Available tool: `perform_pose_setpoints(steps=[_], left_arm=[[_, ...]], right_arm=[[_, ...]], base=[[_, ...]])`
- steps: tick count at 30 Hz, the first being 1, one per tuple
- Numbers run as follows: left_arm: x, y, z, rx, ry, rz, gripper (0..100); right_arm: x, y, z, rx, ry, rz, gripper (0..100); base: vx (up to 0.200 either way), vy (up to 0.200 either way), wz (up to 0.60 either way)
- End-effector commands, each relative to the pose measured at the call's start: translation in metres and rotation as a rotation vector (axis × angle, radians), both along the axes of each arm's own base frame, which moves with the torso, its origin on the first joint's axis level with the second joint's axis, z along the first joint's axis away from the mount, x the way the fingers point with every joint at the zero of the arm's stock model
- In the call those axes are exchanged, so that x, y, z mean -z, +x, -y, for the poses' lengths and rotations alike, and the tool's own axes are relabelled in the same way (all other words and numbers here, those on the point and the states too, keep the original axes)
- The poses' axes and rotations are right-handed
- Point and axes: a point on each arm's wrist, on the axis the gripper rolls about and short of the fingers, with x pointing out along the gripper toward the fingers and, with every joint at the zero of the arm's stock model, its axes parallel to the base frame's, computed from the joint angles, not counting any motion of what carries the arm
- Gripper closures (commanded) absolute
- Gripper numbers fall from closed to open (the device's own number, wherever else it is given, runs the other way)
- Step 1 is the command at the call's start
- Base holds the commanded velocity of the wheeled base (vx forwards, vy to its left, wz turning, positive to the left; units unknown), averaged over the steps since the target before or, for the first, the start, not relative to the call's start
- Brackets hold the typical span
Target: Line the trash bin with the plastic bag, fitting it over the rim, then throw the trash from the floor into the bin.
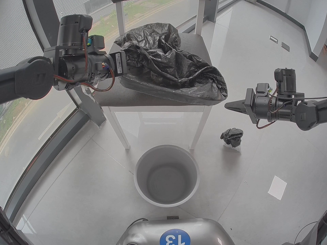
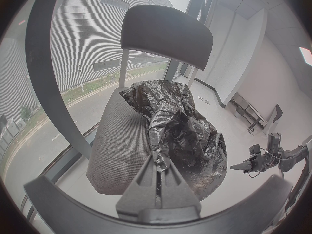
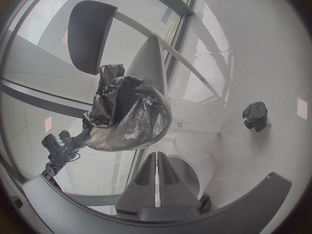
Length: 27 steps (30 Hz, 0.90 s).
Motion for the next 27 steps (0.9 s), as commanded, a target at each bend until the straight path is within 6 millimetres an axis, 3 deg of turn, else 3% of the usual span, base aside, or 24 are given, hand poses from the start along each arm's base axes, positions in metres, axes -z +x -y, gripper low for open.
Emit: perform_pose_setpoints(steps=[1, 7, 15, 16, 27], left_arm=[[-0.004, -0.004, -0.001, 0.002, -0.005, 0.009, 100], [-0.009, -0.011, -0.003, 0.004, -0.009, 0.017, 100], [-0.005, -0.02, -0.006, 0.005, -0.002, 0.005, 100], [-0.005, -0.02, -0.006, 0.007, -0.002, 0.005, 100], [-0.006, -0.021, -0.004, 0.011, -0.003, 0.006, 100]], right_arm=[[0.001, -0.001, 0.0, 0.0, 0.0, -0.007, 100], [-0.007, -0.008, 0.002, 0.002, 0.003, 0.008, 100], [-0.036, -0.03, 0.015, 0.025, 0.014, 0.089, 100], [-0.04, -0.033, 0.017, 0.031, 0.016, 0.101, 0], [-0.035, -0.037, 0.019, 0.034, 0.008, 0.048, 0]], base=[[0.0, 0.0, 0.0], [0.0, 0.0, 0.0], [0.0, 0.0, 0.0], [0.0, 0.0, 0.0], [0.0, 0.0, 0.0]])
